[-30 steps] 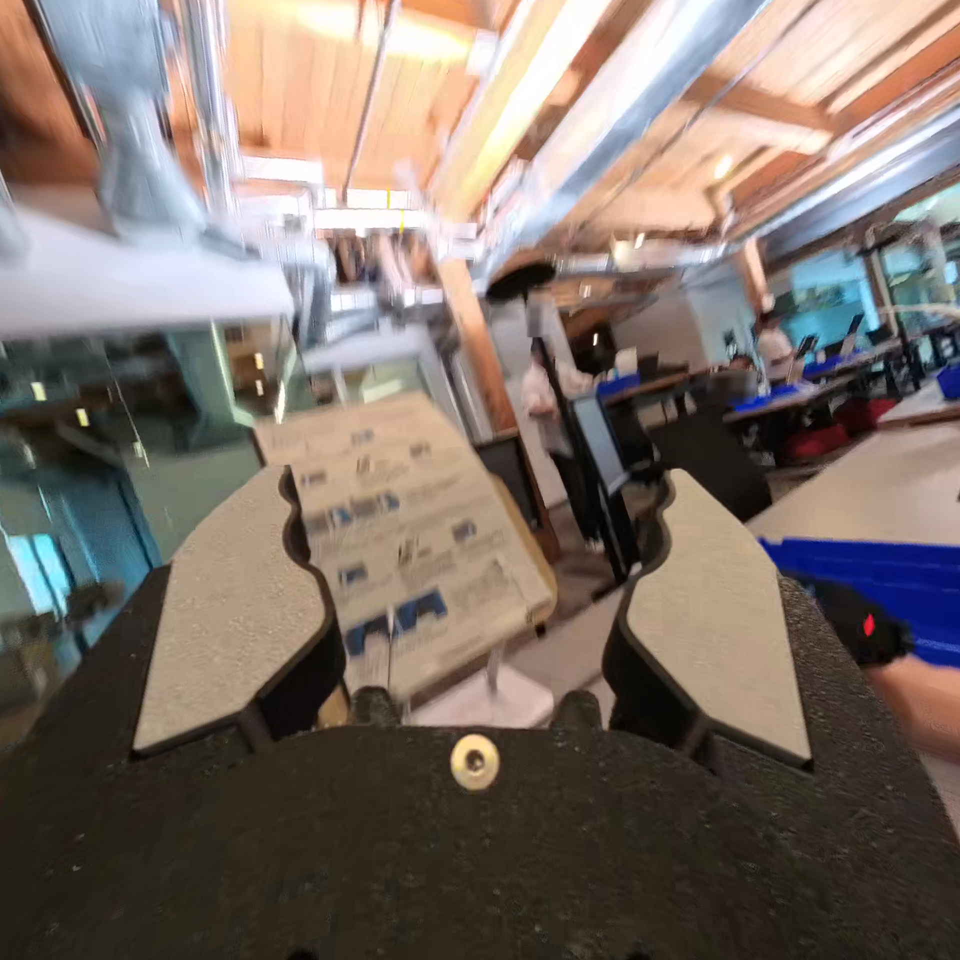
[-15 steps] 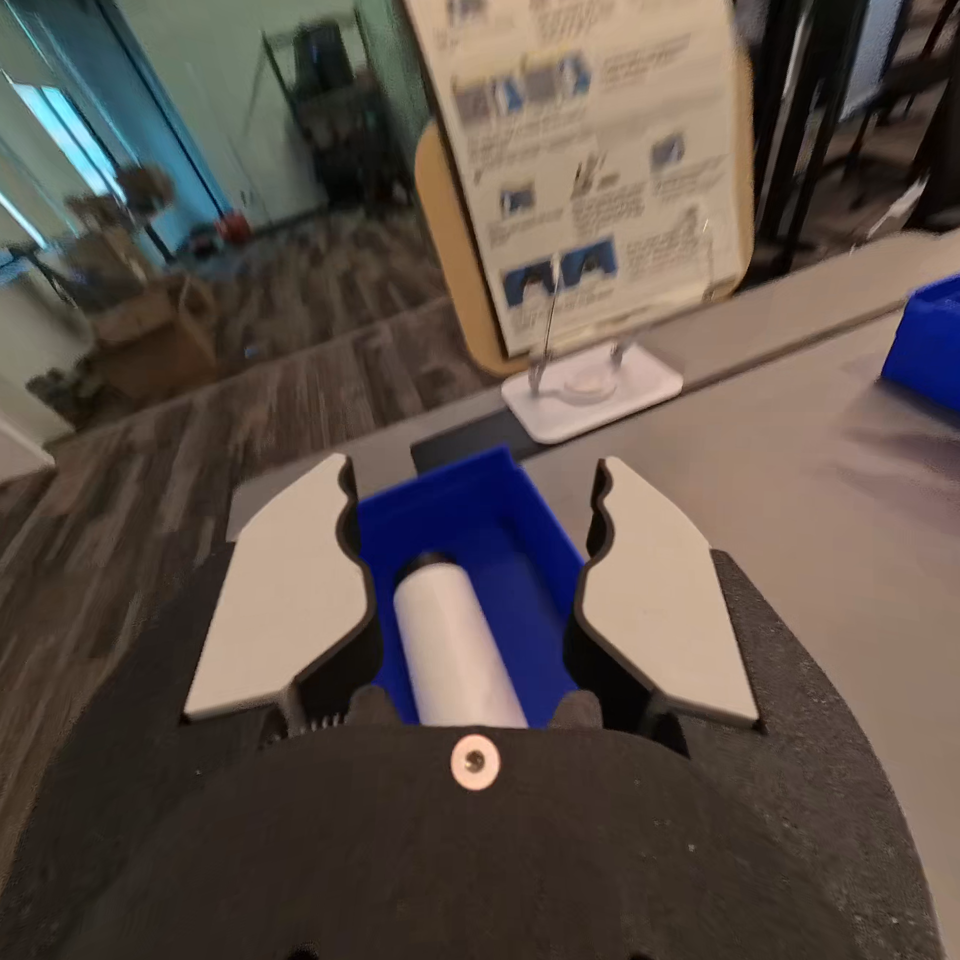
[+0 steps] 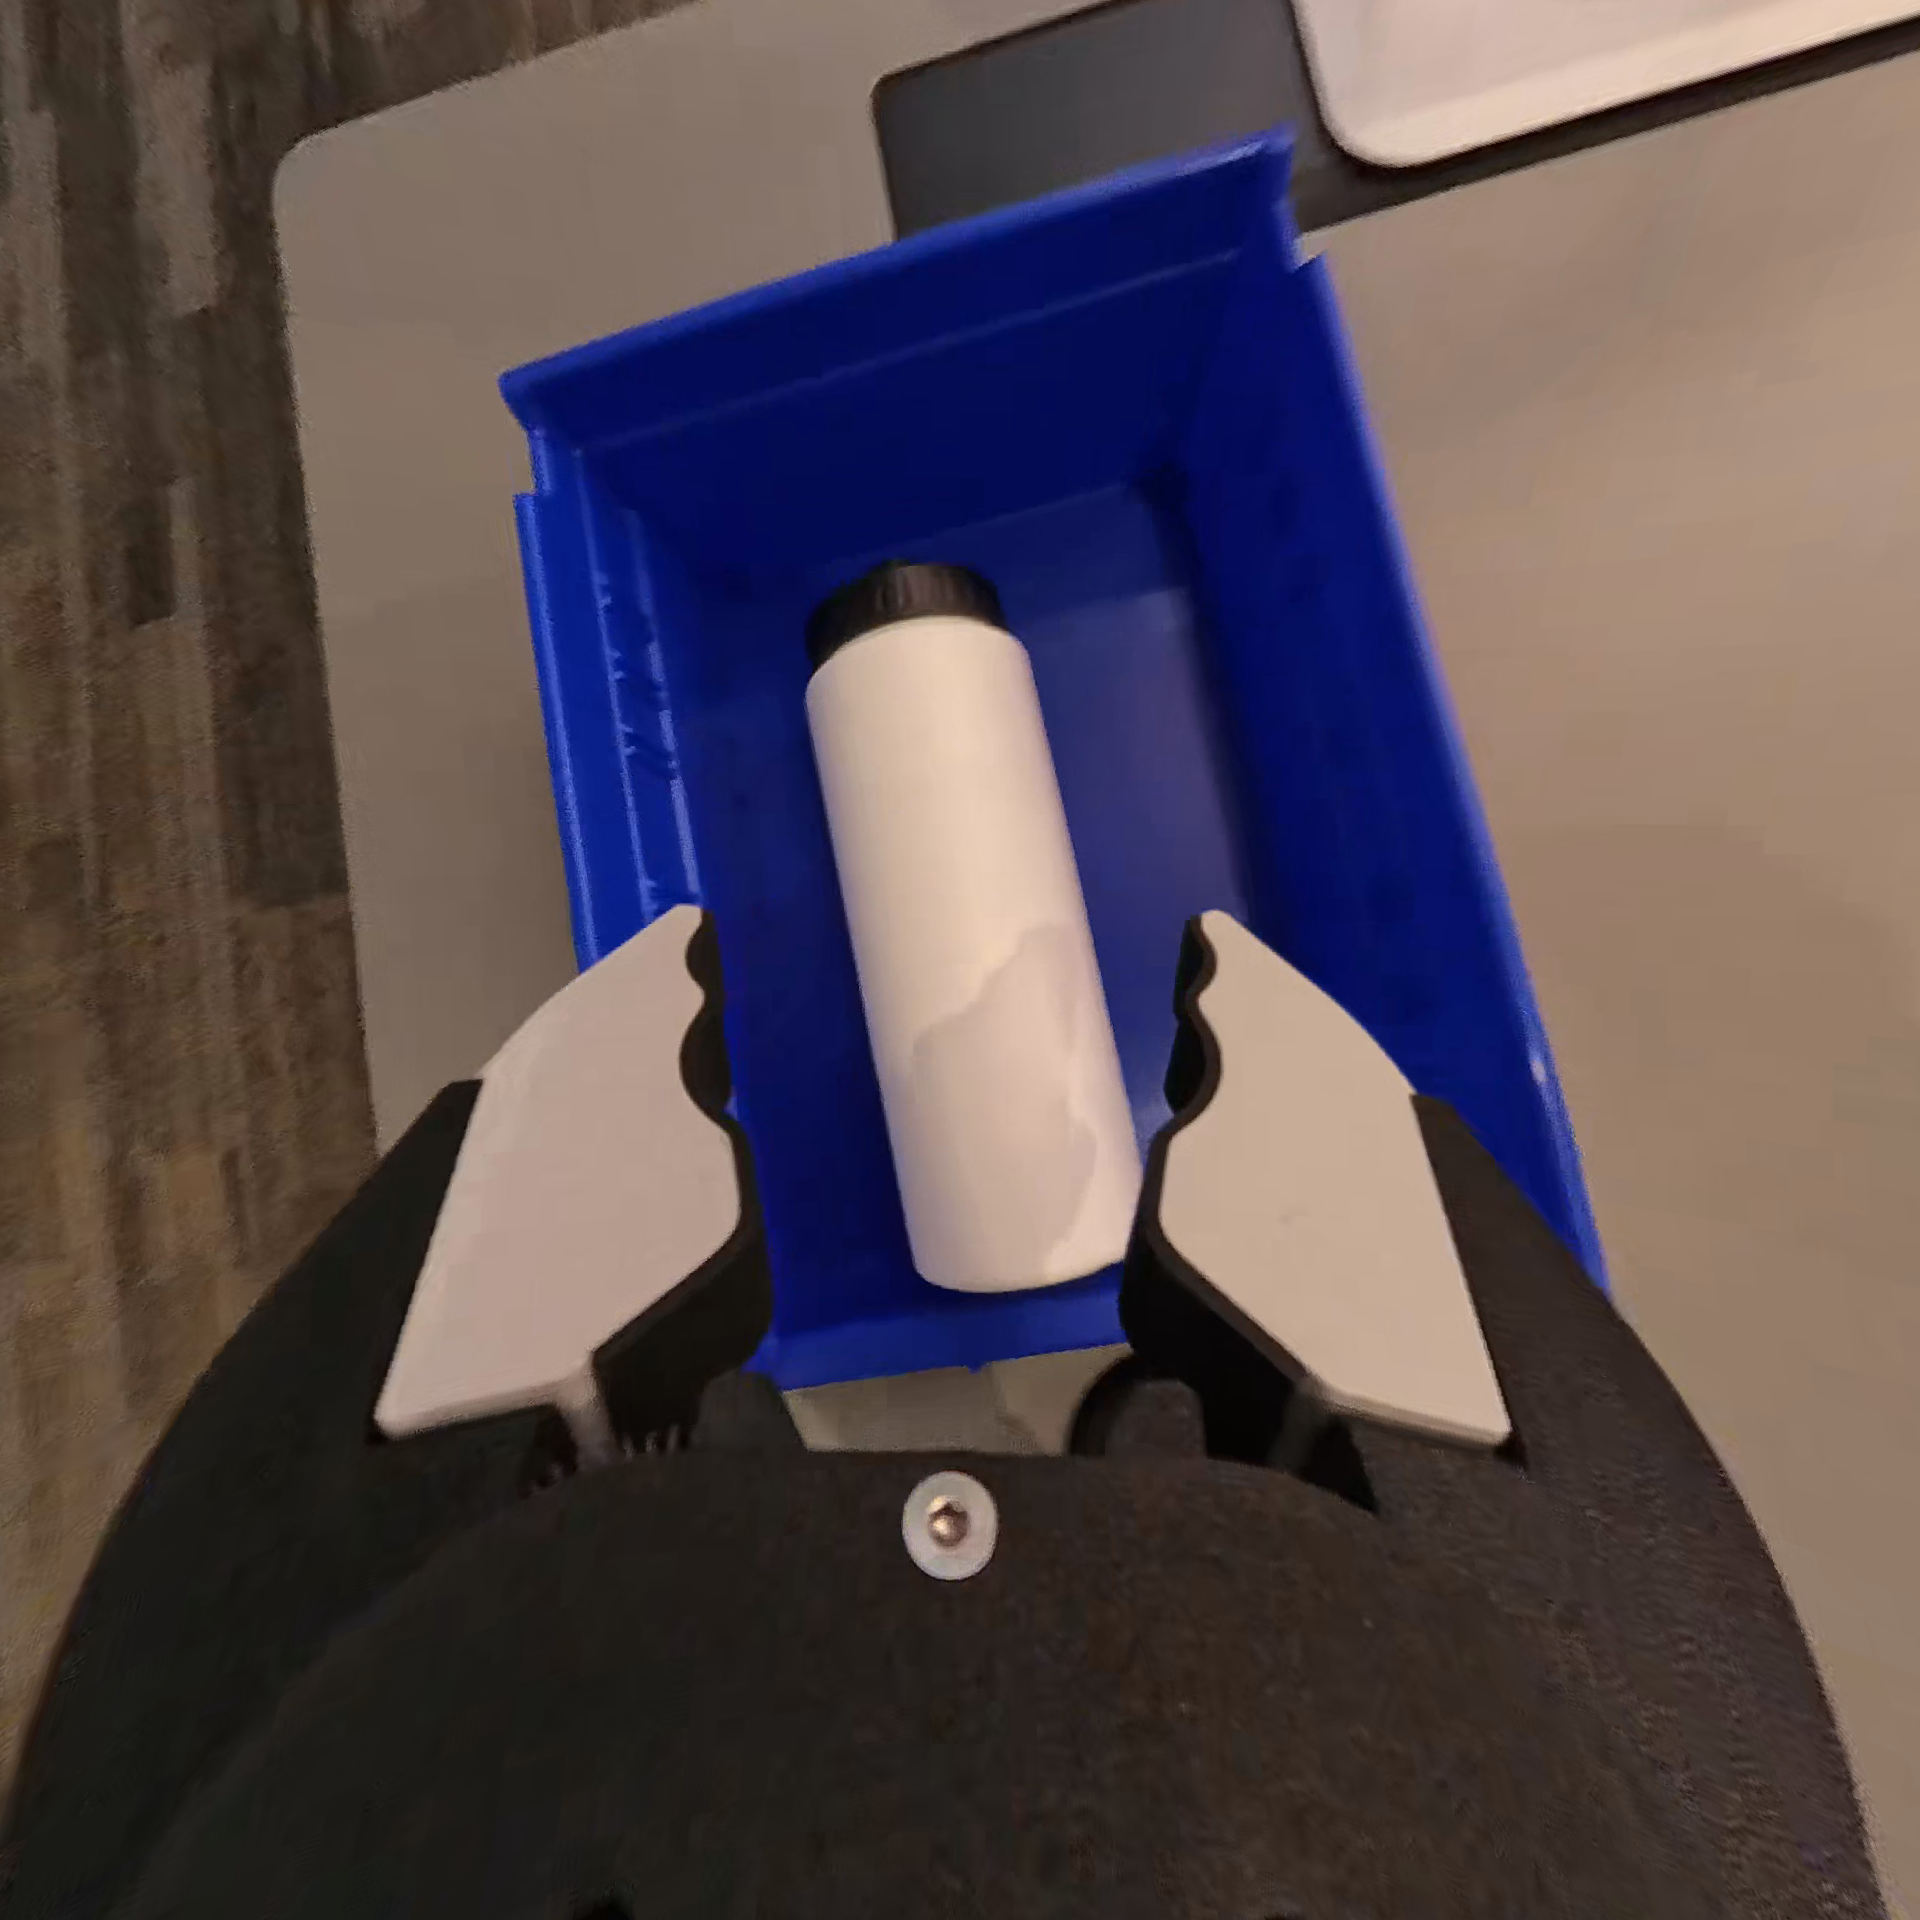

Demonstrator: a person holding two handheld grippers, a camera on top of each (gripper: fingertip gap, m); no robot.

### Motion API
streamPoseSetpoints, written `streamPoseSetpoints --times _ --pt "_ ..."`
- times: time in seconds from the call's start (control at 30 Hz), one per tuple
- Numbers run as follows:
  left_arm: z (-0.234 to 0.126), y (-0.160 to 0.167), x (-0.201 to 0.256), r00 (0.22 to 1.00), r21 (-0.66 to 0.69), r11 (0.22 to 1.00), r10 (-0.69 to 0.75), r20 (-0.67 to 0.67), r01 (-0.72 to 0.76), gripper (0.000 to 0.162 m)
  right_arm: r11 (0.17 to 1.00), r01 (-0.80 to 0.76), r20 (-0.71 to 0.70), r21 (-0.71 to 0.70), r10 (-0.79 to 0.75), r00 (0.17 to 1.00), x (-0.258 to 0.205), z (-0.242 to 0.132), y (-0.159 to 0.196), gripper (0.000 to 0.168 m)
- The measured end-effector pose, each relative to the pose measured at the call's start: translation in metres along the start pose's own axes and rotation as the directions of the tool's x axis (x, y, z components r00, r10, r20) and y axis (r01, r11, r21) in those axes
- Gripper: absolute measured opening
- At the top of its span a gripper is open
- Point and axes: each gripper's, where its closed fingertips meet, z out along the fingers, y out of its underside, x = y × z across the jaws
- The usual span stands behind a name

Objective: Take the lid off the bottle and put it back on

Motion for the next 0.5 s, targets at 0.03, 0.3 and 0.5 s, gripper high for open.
streamPoseSetpoints --times 0.03,0.3,0.5 --pt "0.004 -0.001 -0.004 0.999 -0.006 1.000 0.011 0.034 -0.011 0.086 1.000 0.012 -0.015 -0.012 -0.013 1.000 0.001 0.001 0.002 0.050" --pt "-0.032 -0.058 -0.032 0.932 0.296 0.947 0.010 0.361 -0.125 0.090 0.945 0.314 -0.271 0.087 -0.281 0.921 -0.002 -0.018 -0.036 0.061" --pt "-0.094 -0.086 -0.028 0.875 0.543 0.810 -0.082 0.478 -0.221 0.085 0.943 0.319 -0.251 0.094 -0.288 0.924 -0.012 -0.020 -0.042 0.071"
